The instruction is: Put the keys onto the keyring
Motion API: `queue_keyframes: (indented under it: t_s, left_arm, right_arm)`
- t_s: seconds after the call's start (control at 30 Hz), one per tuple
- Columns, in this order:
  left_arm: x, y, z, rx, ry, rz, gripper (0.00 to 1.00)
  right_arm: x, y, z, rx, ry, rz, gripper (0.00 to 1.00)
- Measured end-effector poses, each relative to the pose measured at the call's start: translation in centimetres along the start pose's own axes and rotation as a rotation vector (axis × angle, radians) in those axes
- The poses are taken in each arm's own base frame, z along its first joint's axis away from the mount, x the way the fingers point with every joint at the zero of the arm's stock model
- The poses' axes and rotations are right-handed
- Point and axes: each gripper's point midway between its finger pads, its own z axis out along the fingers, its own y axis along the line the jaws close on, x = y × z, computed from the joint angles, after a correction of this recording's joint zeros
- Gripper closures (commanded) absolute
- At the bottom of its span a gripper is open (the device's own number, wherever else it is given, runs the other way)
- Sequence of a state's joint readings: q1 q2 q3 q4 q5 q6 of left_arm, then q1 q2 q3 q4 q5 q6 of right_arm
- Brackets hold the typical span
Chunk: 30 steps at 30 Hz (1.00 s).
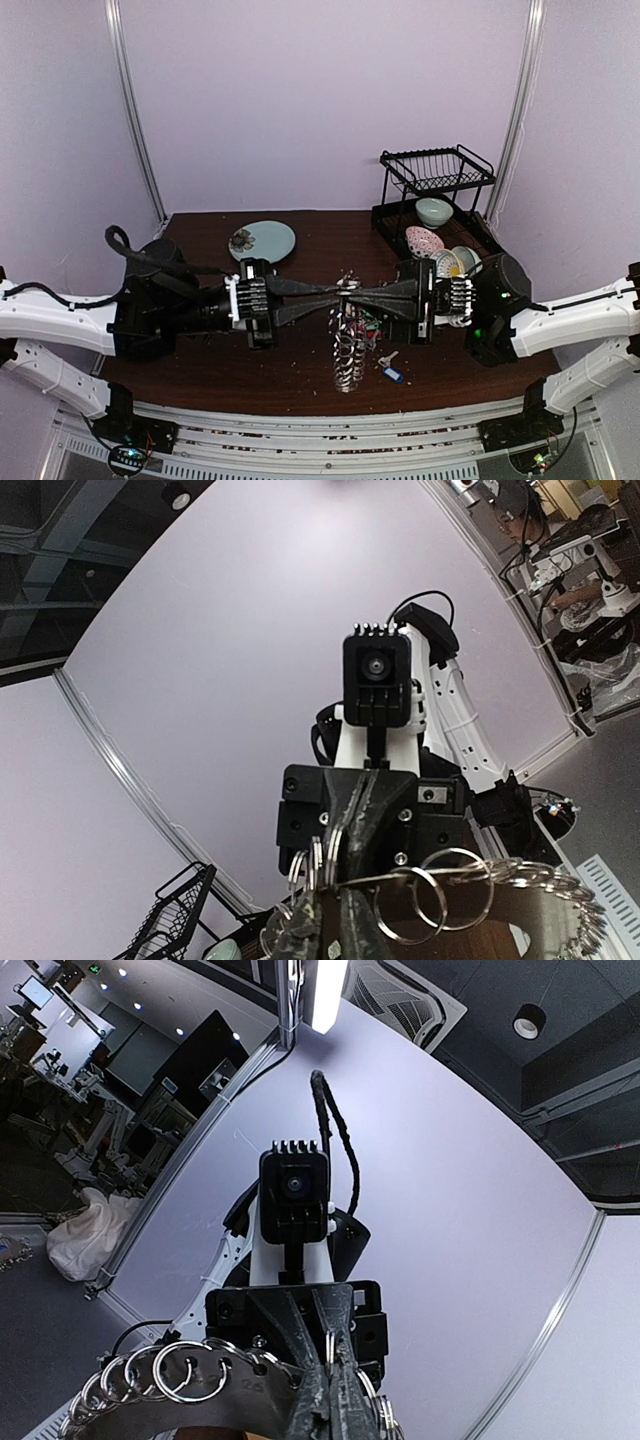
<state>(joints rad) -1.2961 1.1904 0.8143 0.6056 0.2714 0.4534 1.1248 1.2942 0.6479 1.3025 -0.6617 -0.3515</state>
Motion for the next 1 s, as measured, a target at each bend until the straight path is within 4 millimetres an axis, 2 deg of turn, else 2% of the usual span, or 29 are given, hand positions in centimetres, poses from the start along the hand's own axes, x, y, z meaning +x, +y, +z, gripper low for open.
queue_keyframes:
  t_s: [0.1,0.2,0.27,0.43,0.53,0.6,0.7,0.73,0.8,0.93,1.0]
  left_arm:
    - [-0.2,0.0,0.2,0.003,-0.006,-0.015,0.94]
    - [-0.2,0.0,0.2,0.006,-0.01,-0.021,0.83]
    - [-0.3,0.0,0.2,0.007,-0.015,-0.023,0.82]
    - [-0.7,-0.1,0.2,0.015,-0.031,-0.021,0.98]
    - [-0.7,-0.1,0.1,0.017,-0.032,-0.017,0.86]
    - [-0.7,-0.1,0.1,0.018,-0.033,-0.012,0.85]
    - [-1.1,-0.1,0.0,0.023,-0.047,-0.009,0.92]
    - [-1.2,-0.2,0.0,0.026,-0.051,-0.006,0.99]
    - [-1.3,-0.3,0.0,0.032,-0.053,-0.006,1.0]
    - [-1.3,-0.3,0.0,0.033,-0.051,0.003,1.0]
    - [-1.1,-0.2,-0.1,0.027,-0.043,0.002,0.9]
  right_arm:
    - [-0.2,-0.1,0.0,0.002,-0.001,-0.012,1.0]
    - [-0.2,-0.1,-0.1,0.003,0.007,-0.02,1.0]
    - [-0.1,-0.1,-0.1,0.001,0.014,-0.027,1.0]
    - [0.0,-0.3,-0.2,0.009,0.031,-0.038,1.0]
    - [0.1,-0.3,-0.2,0.011,0.037,-0.042,1.0]
    - [0.2,-0.3,-0.2,0.009,0.043,-0.041,1.0]
    - [0.7,-0.4,-0.2,0.015,0.072,-0.032,1.0]
    - [1.1,-0.4,-0.2,0.016,0.087,-0.026,1.0]
    - [1.8,-0.2,-0.2,0.009,0.116,-0.009,1.0]
    - [1.9,-0.3,-0.1,0.009,0.122,-0.006,1.0]
    - [1.9,-0.3,-0.1,0.01,0.124,-0.004,1.0]
